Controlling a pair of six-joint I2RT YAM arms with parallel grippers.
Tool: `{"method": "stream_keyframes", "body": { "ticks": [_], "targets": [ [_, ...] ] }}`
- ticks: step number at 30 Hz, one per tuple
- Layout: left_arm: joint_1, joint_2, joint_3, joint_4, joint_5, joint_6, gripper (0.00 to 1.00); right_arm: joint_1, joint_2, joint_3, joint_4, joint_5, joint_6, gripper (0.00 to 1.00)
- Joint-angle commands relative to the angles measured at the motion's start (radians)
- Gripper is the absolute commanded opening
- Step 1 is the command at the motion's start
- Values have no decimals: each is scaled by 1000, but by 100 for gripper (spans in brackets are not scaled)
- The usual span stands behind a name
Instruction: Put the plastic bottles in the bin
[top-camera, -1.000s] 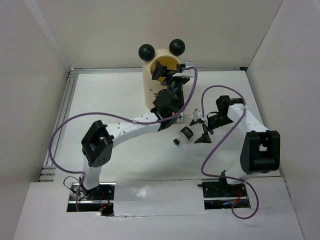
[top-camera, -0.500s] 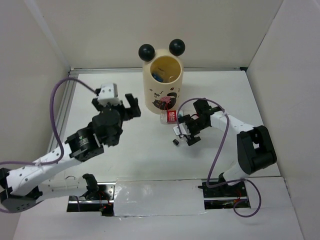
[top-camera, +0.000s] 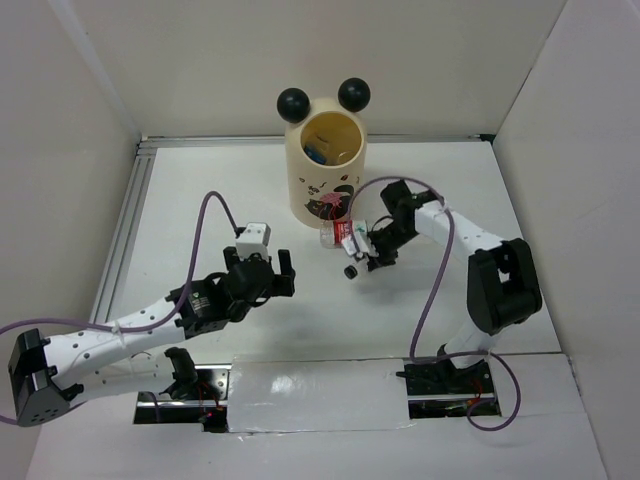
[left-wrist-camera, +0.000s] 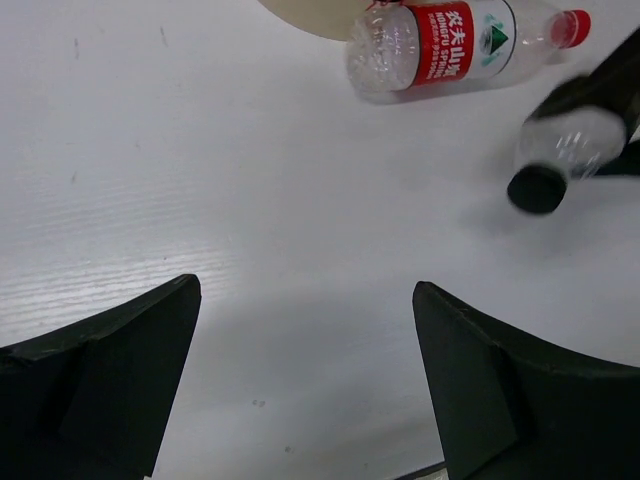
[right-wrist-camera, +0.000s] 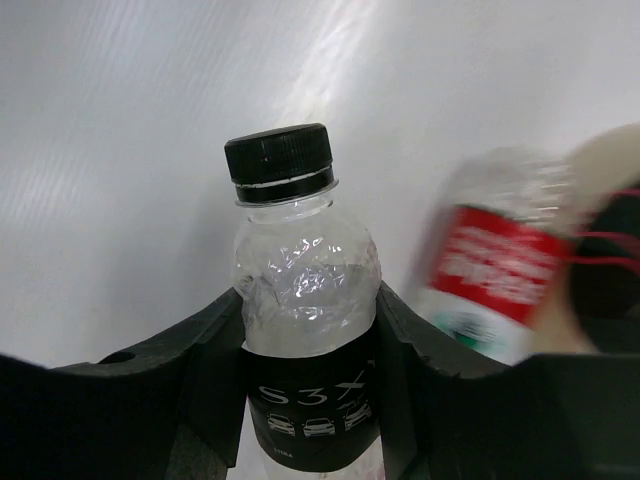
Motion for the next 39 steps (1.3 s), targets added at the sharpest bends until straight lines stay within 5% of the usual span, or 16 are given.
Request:
{"method": "stream_keyframes", "body": {
  "ticks": [1,5,7,10,20,22,24,26,31,39],
  "targets": [
    [-2,-56,-49,99,58,12,100,-31,-105,269,-302,-297,-46,30],
    [7,-67,-95,145,85,12,100,-31,-151,430,-150,-494,148,31],
    [7,-41,-86,145,95,12,100,-31,-199,412,180,-514,400,32],
    [7,-27,-86,145,117,21,100,-31,-213,364,523,-528,514,33],
    [7,-18,-115,179,167,-23,100,-21,92,565,644,-552,371,41],
    [7,-27,-115,179,167,-23,100,-34,173,615,606,-542,335,62],
    [-4,-27,-115,162,155,-34,100,-46,203,652,605,-528,325,68],
    [-14,-27,-115,150,141,-43,100,-57,212,662,621,-519,325,100],
    [-14,-36,-115,159,132,-54,100,-66,186,671,623,-490,371,100],
    [-14,69,-78,209,166,-6,100,-113,57,671,763,-321,777,100]
  ]
}}
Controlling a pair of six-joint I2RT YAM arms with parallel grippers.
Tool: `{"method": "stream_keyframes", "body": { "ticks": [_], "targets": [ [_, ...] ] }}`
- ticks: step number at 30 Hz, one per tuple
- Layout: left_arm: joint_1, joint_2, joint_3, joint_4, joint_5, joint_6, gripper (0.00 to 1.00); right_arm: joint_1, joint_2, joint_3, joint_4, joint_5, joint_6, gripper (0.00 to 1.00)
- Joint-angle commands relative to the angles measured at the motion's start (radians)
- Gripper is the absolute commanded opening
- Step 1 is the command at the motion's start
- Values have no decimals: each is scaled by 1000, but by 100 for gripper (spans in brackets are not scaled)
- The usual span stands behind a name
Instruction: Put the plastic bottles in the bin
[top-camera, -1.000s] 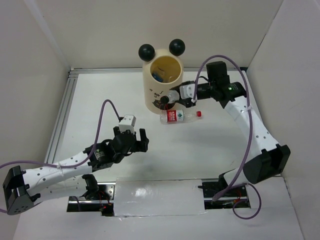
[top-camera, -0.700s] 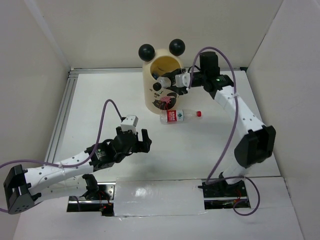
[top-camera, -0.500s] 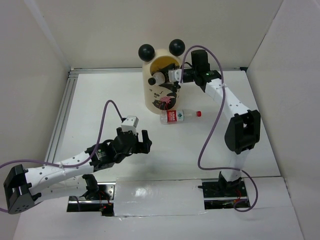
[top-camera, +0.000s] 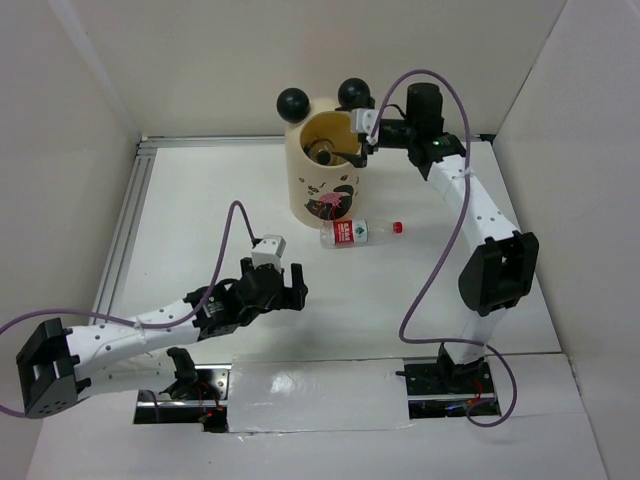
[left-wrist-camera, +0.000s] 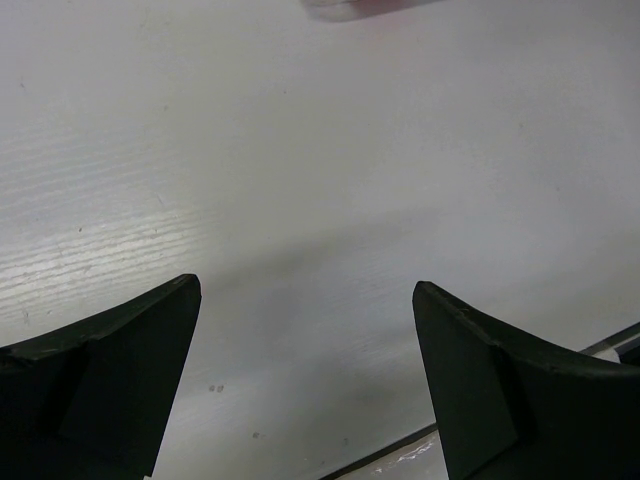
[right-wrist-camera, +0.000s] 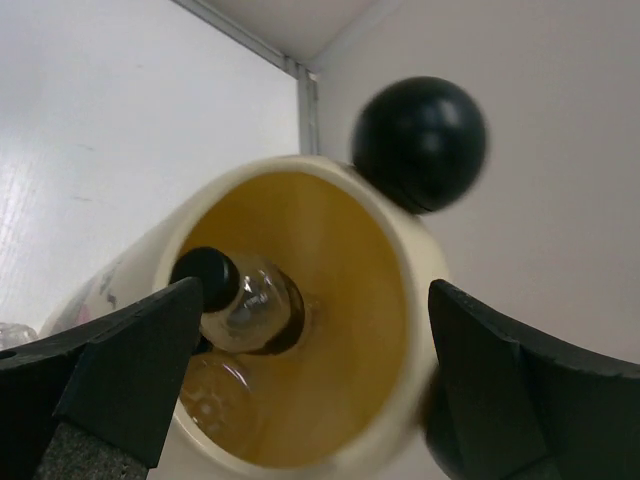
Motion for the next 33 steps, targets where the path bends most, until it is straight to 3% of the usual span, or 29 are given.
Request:
{"method": "stream_keyframes", "body": {
  "ticks": [1,3,7,9,10,11,12,13,15,18,20,21,22,27,31,33],
  "targets": [
    [-5,46,35,74,23,32,100,-23,-95,63,95,127,184,100],
    [-5,66,46,112,37,56,100,-32,-55,121,95,215,242,100],
    [-5,115,101,91,51,89,100,-112,-67,178,21,216,352,100],
    [-5,126,98,91,51,89,100,-170,-107,154,-118,216,343,100],
    [-5,113,87,103,51,89,100,-190,-107,144,-267,216,343,100],
    [-5,113,75,103,51,89,100,-209,-107,144,-269,216,298,100],
    [-5,98,63,112,51,69,100,-226,-80,173,-525,207,107,100],
    [-5,84,43,112,51,69,100,-268,-68,174,-630,196,31,95],
    [-5,84,34,112,60,58,100,-315,-58,82,-812,167,-151,70],
    [-5,75,24,123,60,47,100,-350,-101,-88,-775,179,-241,50],
    [4,95,33,132,73,57,100,-329,-141,-242,-709,219,-299,56],
    [4,95,34,132,83,57,100,-309,-141,-280,-673,242,-300,66],
    [4,107,47,120,83,57,100,-269,-141,-329,-621,263,-300,85],
    [4,94,47,100,83,43,100,-192,-11,-340,-576,314,-290,99],
    [4,29,1,74,70,9,100,-168,38,-371,-390,352,-188,99],
    [4,-14,-14,60,59,-21,100,-157,80,-354,-390,363,-188,99]
  ]
}}
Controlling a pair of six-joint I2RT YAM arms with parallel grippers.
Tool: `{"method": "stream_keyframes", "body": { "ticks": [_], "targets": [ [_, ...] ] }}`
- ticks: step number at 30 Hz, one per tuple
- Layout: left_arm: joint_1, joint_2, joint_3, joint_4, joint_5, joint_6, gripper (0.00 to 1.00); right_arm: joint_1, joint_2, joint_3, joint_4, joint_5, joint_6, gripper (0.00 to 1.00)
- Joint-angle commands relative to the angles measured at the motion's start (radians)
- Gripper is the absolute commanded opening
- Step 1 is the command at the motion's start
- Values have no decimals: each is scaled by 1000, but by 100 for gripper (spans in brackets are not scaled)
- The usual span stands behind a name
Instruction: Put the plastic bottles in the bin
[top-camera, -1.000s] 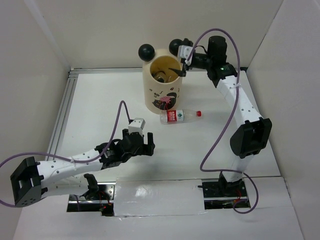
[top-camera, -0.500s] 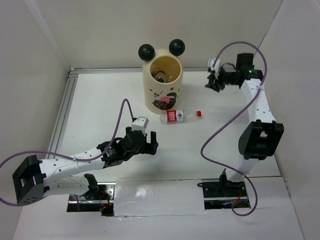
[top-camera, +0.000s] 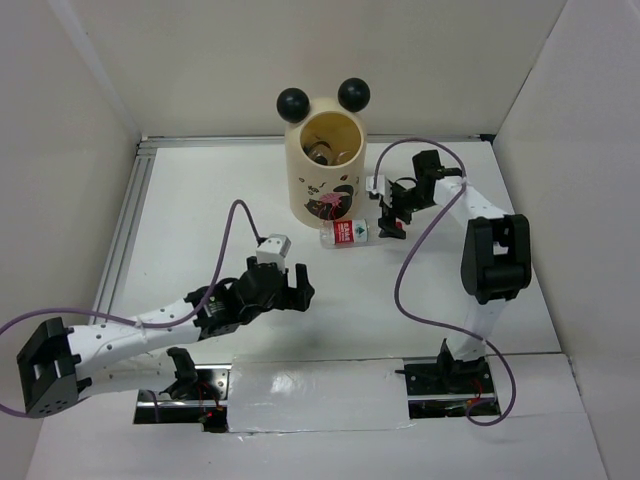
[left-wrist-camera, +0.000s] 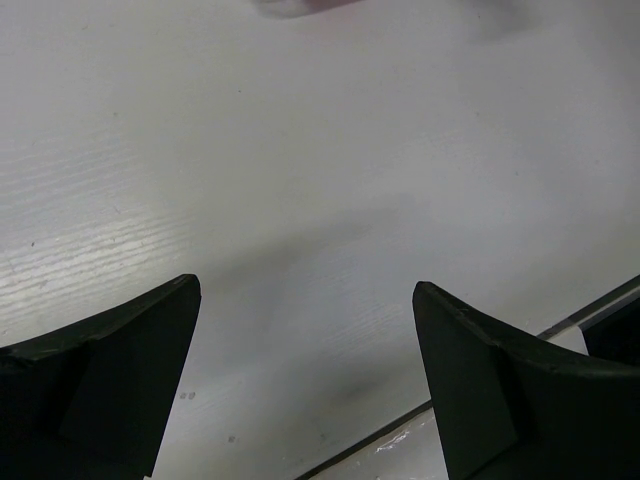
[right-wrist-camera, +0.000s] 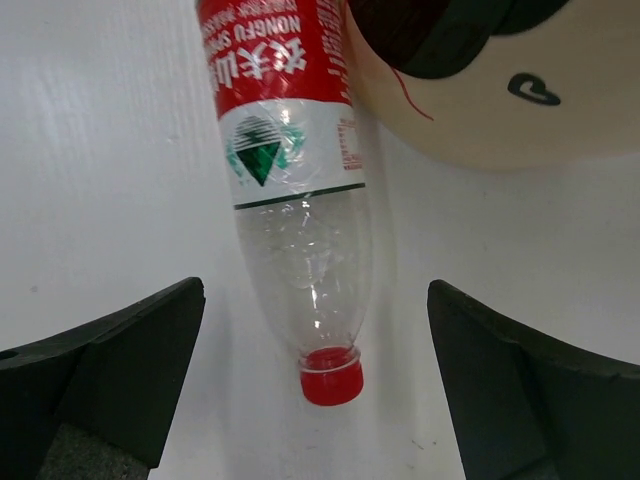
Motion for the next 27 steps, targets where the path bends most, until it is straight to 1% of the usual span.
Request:
{"method": "stream_keyframes", "body": {
  "ticks": [1,4,10,11,12,13,15,16,19,20,21,22,24,25,26,27],
  "targets": [
    [3,-73,-31,-19,-28,-58,100,16,69,18,87,34,21,99],
    [3,-92,-40,-47,-42,-69,100,16,94,19,86,34,21,99],
    [3,-115,-62,-56,-42,-91,100,27,128,-61,154,22,3,99],
    [3,-104,-62,-56,-42,-80,100,27,128,-61,164,9,3,96],
    [3,-89,-48,-56,-42,-80,100,27,137,-61,151,9,-8,87],
    [3,-89,-36,-56,-42,-68,100,27,137,-47,126,0,-20,81],
    [3,-65,-35,-56,-42,-58,100,27,137,-24,33,0,-71,69],
    [3,-64,-35,-44,-42,-58,100,12,137,-24,5,-12,-91,55],
    [3,-64,-35,-16,-42,-46,100,-28,59,-15,-140,-21,-169,38],
    [3,-64,-35,-16,-42,-46,100,-38,25,-15,-182,-32,-190,34],
    [3,-64,-35,-16,-42,-35,100,-48,-15,-15,-220,-41,-209,33],
    [3,-64,-35,-16,-42,-35,100,-57,-105,-15,-269,-52,-220,31],
    [3,-64,-35,-6,-42,-25,100,-68,-200,-15,-308,-67,-235,30],
    [3,-64,-35,-6,-51,-15,100,-68,-296,-6,-308,-76,-235,29],
    [3,-75,-35,-6,-51,-15,100,-59,-346,-6,-288,-77,-214,29],
    [3,-75,-35,-6,-51,-6,100,-50,-392,-6,-186,-77,-176,29]
  ]
}}
